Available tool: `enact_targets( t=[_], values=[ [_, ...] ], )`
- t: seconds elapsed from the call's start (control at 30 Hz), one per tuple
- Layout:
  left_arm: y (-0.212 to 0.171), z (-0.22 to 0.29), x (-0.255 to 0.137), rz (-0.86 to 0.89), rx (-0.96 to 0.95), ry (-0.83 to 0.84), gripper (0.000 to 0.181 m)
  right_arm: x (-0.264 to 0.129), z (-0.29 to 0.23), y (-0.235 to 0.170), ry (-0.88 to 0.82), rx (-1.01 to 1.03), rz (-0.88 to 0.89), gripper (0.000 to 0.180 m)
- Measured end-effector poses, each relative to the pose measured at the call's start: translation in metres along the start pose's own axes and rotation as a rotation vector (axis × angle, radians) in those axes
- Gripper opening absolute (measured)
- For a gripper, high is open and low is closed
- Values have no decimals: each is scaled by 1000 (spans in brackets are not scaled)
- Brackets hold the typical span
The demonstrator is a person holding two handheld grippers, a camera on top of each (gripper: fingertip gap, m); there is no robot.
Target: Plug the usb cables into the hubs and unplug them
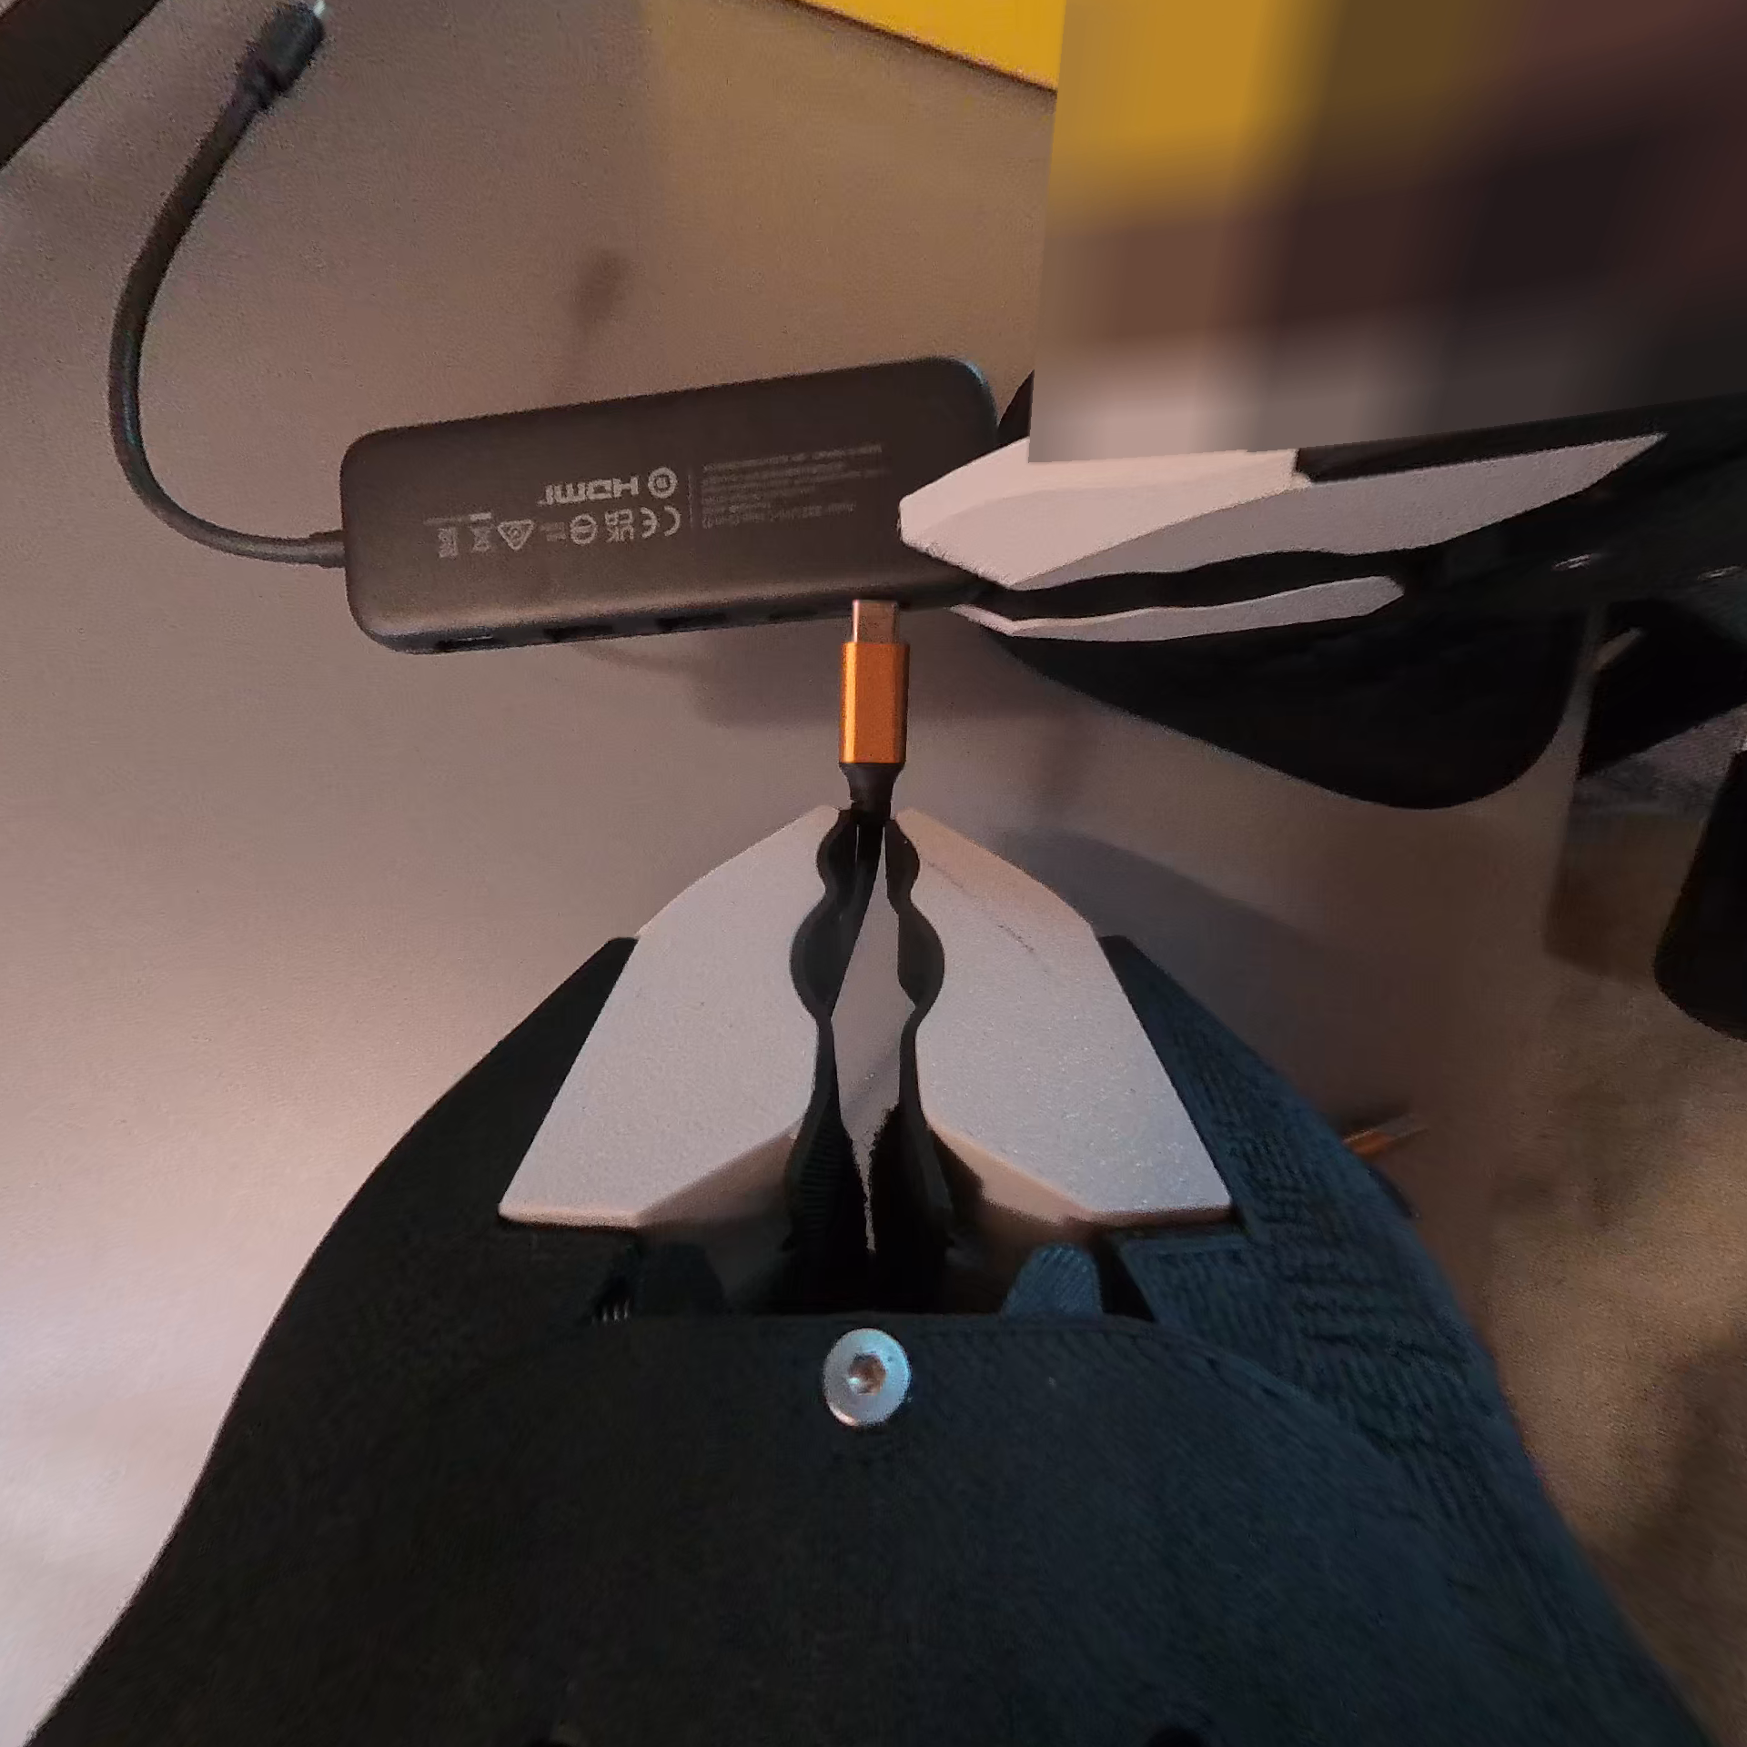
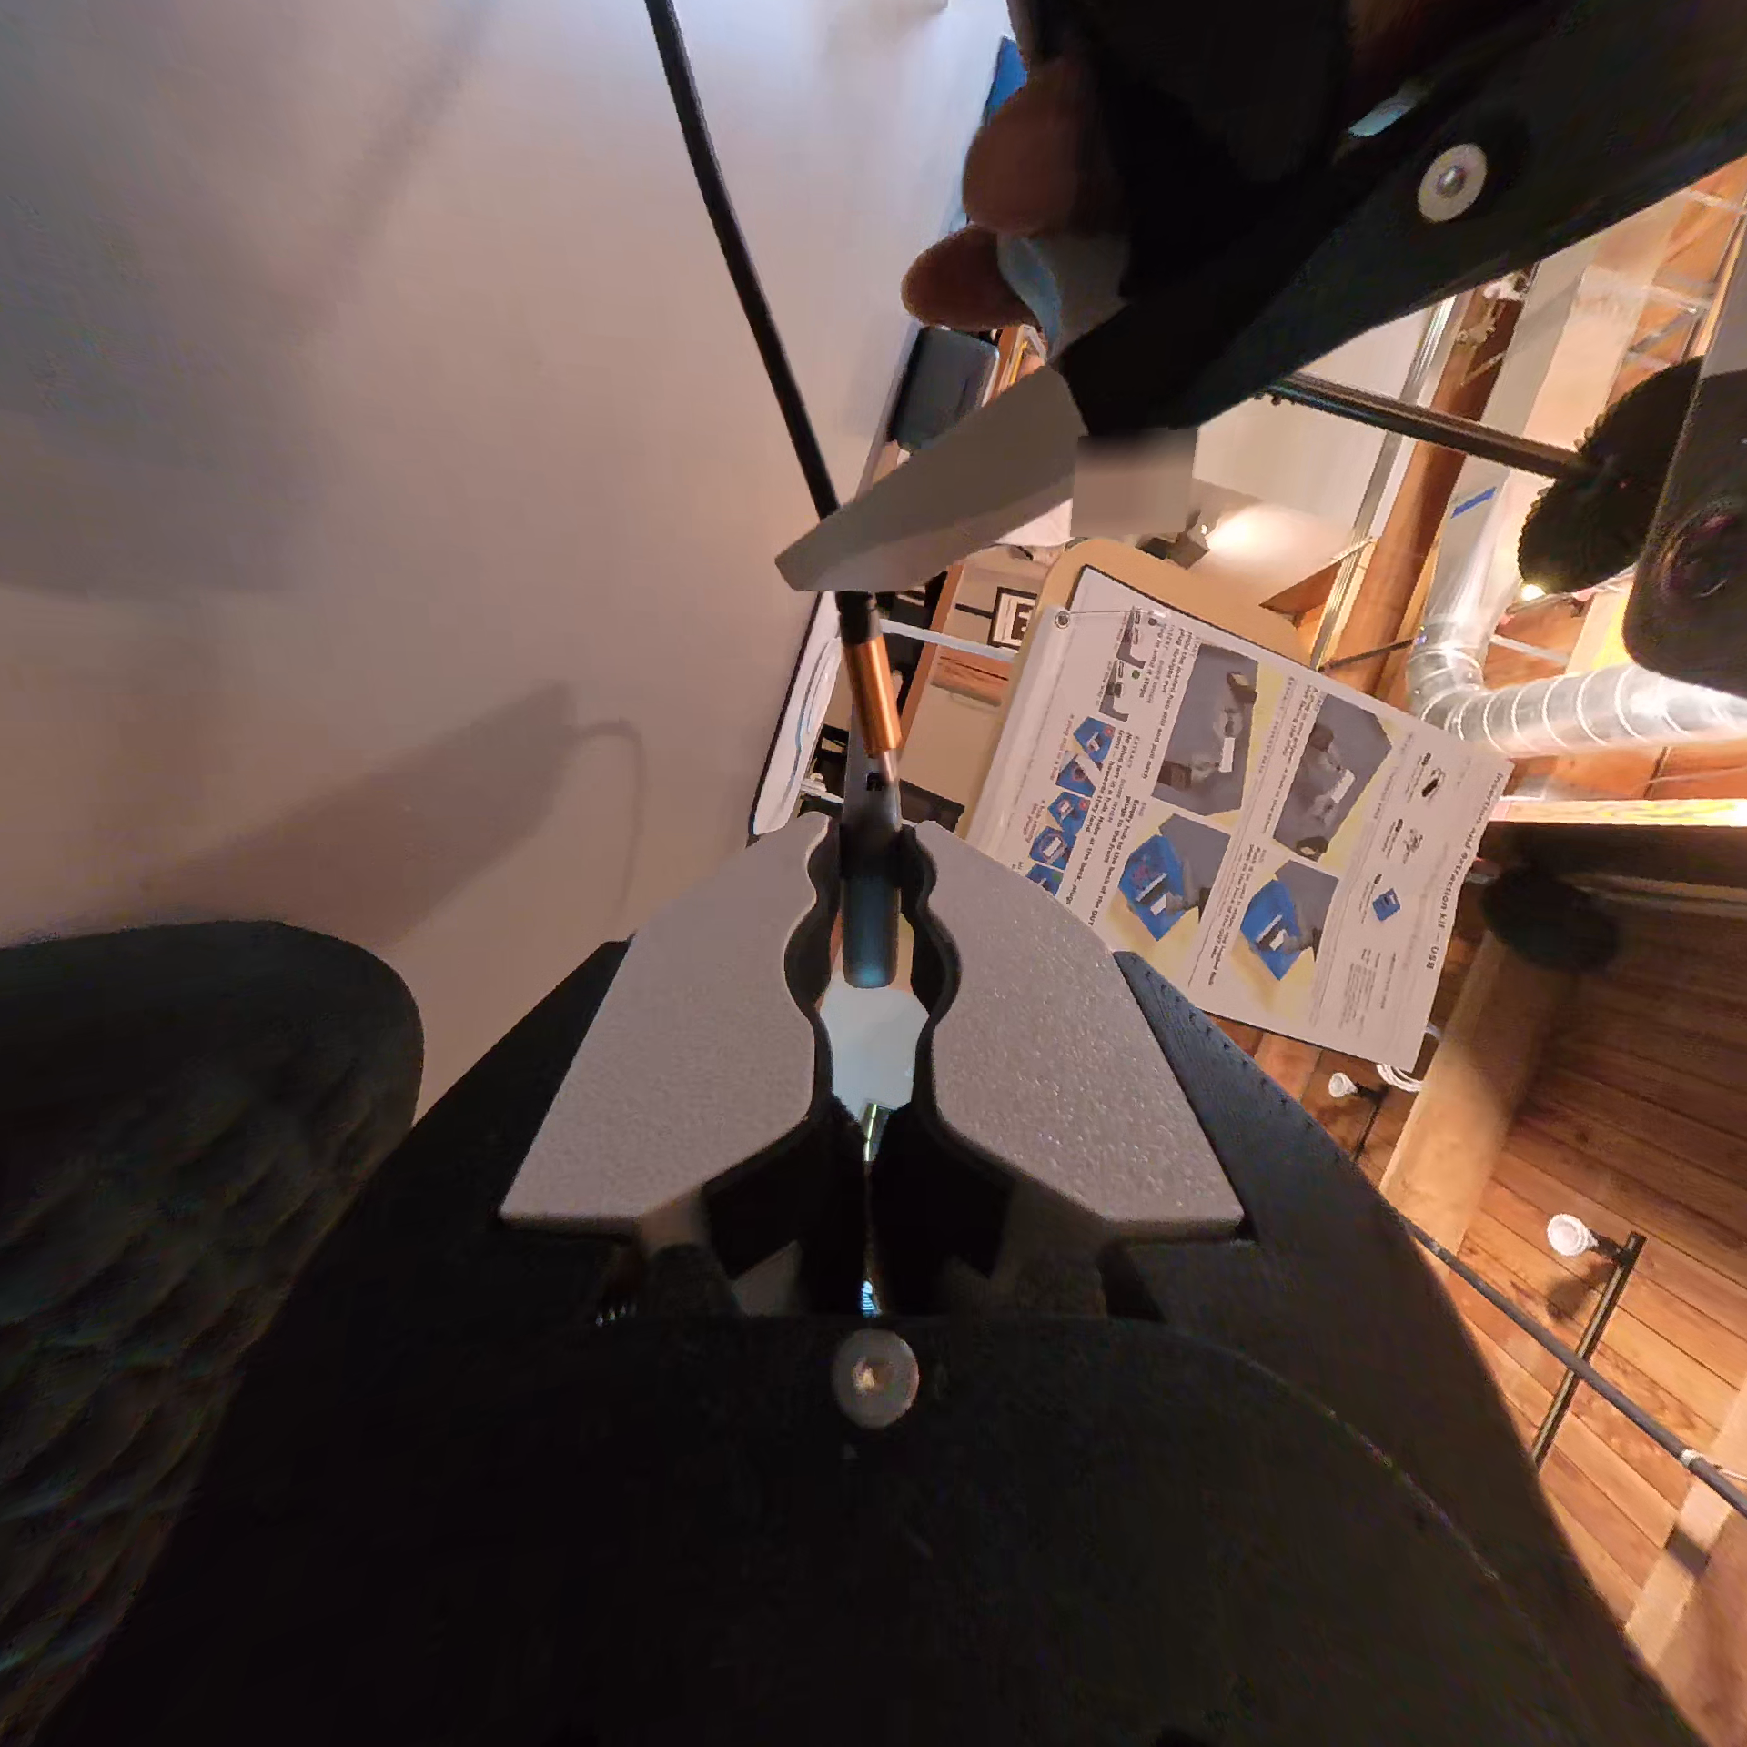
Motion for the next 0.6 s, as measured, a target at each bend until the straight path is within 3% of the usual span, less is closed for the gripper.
enact_targets(
  t=[0.03,0.6],
  values=[
    [-1,0,1,-13,2,2,6,1,0,0,0,0,0,12],
    [-7,0,16,-137,-43,-65,6,11,-12,7,10,-93,2,12]
  ],
)
Point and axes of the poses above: each gripper's, where its closed fingertips meet, x out along the fingers, y out of its top, z = x × y across the jaws, the point moved 6 cm from there along -x, back along the fingers, and after that the axes turned 7 degrees about x, right-handed, at the moved point
